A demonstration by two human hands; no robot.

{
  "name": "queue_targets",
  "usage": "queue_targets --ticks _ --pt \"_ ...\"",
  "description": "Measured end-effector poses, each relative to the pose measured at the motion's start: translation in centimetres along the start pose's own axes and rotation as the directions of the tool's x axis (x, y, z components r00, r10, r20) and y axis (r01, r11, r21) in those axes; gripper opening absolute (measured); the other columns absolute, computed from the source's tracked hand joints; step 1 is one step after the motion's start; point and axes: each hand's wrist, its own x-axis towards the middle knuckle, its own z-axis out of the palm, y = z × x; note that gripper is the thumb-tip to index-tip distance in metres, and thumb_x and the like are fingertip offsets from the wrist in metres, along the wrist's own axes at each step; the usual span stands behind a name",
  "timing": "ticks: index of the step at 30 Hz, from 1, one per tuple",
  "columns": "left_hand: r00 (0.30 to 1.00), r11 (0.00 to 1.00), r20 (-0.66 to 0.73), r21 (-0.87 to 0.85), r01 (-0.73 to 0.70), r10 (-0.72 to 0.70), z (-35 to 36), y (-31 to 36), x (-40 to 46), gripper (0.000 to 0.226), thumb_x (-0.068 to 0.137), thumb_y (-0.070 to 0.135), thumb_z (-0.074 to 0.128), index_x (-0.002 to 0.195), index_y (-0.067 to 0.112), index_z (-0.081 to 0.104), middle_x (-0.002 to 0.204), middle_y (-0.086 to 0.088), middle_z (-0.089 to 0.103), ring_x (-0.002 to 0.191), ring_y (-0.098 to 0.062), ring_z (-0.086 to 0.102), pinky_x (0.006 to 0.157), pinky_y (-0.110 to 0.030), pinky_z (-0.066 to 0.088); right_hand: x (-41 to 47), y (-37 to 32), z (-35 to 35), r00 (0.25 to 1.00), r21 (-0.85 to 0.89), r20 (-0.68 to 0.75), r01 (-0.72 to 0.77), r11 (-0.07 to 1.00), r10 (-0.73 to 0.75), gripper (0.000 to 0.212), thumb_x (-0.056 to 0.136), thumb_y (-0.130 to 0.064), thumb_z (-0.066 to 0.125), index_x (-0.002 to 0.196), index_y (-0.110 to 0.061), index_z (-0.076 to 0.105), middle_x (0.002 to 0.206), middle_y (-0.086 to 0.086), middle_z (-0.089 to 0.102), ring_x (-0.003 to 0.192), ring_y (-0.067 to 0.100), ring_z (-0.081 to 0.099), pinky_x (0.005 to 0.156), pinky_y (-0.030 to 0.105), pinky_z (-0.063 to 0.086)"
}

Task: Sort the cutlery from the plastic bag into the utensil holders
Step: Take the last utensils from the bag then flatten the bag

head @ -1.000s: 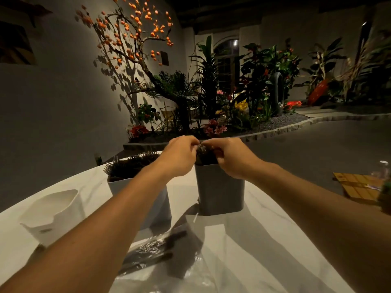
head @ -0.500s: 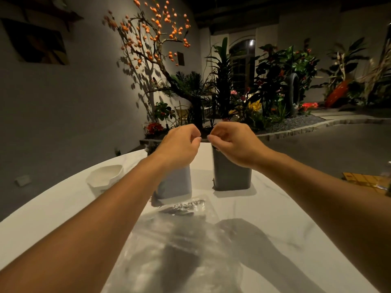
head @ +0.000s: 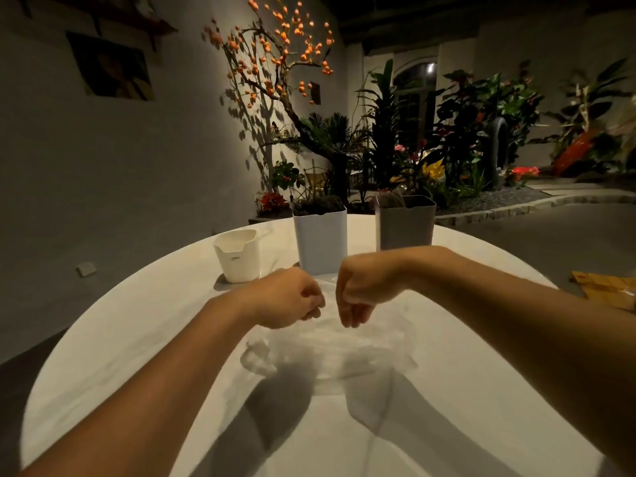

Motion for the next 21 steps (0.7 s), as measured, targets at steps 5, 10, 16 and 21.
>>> queue_targets --ticks 5,10,16,21 --pt "0.996 0.944 -0.062 0.318 0.086 -0.069 3.7 -3.0 1.2 0.021 0.097 0.018 0.063 0.117 0.017 0.068 0.119 -0.003 0.067 0.099 -0.019 0.064 0.088 -0.028 0.054 2.7 1.4 4.5 0.998 -0.317 -0.033 -0.065 0.946 0.058 0.035 0.102 -0.011 0.049 0.133 0.001 0.058 0.136 0.018 0.059 0.124 0.034 0.056 0.102 0.035 0.045" --pt "0.975 0.872 -0.21 0.488 0.046 0.066 3.9 -4.8 1.7 0.11 0.081 0.047 0.077 0.159 0.03 0.001 0.168 0.003 -0.007 0.154 -0.024 0.001 0.122 -0.043 0.021 3.3 4.6 5.0 0.947 -0.505 -0.315 -0.106 0.857 -0.068 0.088 0.09 -0.027 0.07 0.158 -0.023 0.015 0.165 0.008 0.012 0.149 0.035 0.019 0.118 0.048 0.029" --pt "0.923 0.881 -0.381 0.455 0.129 0.061 3.6 -2.7 3.3 0.116 0.075 0.053 0.082 0.157 0.034 0.003 0.166 0.001 -0.001 0.153 -0.028 0.004 0.122 -0.043 0.019 5.0 4.1 4.1 0.958 -0.399 -0.259 0.01 0.917 -0.123 0.075 0.092 -0.017 0.068 0.155 -0.026 0.029 0.159 0.005 0.033 0.139 0.029 0.039 0.112 0.041 0.038" --pt "0.883 0.98 -0.462 0.199 0.012 0.083 5.6 -2.6 4.7 0.012 0.095 0.023 0.062 0.105 0.025 0.067 0.108 0.002 0.066 0.09 -0.014 0.06 0.08 -0.028 0.053 6.7 3.7 4.3 0.974 -0.462 -0.222 -0.067 0.884 -0.042 0.034 0.1 -0.018 0.052 0.133 -0.014 0.059 0.128 0.008 0.061 0.113 0.025 0.057 0.102 0.036 0.046"
